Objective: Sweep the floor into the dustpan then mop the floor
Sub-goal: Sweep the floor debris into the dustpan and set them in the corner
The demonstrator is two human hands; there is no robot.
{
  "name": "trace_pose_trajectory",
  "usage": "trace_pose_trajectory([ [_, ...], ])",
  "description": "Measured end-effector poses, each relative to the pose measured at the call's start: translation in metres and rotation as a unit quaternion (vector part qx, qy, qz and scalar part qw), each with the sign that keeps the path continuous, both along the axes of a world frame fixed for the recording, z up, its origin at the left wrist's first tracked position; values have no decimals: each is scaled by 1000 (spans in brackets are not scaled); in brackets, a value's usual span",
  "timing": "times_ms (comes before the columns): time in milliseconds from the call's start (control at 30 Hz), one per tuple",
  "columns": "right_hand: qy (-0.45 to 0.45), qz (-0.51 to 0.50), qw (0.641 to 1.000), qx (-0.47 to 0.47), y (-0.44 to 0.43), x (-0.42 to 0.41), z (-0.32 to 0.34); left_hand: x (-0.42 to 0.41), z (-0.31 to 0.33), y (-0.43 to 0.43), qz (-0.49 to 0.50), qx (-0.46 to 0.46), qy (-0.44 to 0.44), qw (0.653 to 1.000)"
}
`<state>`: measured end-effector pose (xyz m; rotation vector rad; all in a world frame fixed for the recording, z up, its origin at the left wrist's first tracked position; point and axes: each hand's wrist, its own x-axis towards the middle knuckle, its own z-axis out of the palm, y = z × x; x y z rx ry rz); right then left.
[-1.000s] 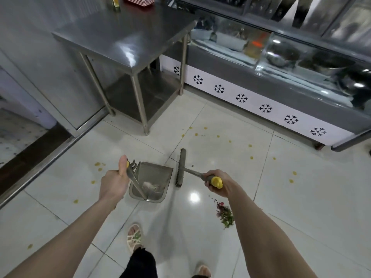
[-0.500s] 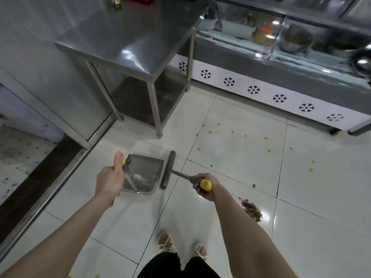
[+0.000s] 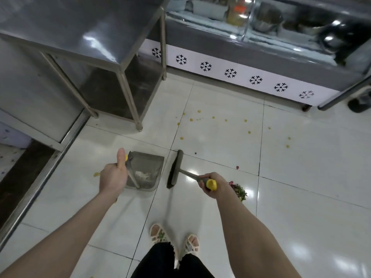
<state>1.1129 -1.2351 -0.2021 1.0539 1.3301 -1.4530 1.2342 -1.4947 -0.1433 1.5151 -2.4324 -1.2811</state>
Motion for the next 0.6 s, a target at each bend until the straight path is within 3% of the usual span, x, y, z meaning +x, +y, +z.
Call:
trace_pose_trajectory([
  [300, 4, -75, 996, 49, 119, 15, 14, -17, -7, 74, -25, 3, -15, 1000],
  [600, 35, -5, 999, 5, 178, 38, 20, 8, 3, 121, 30, 23, 9, 999],
])
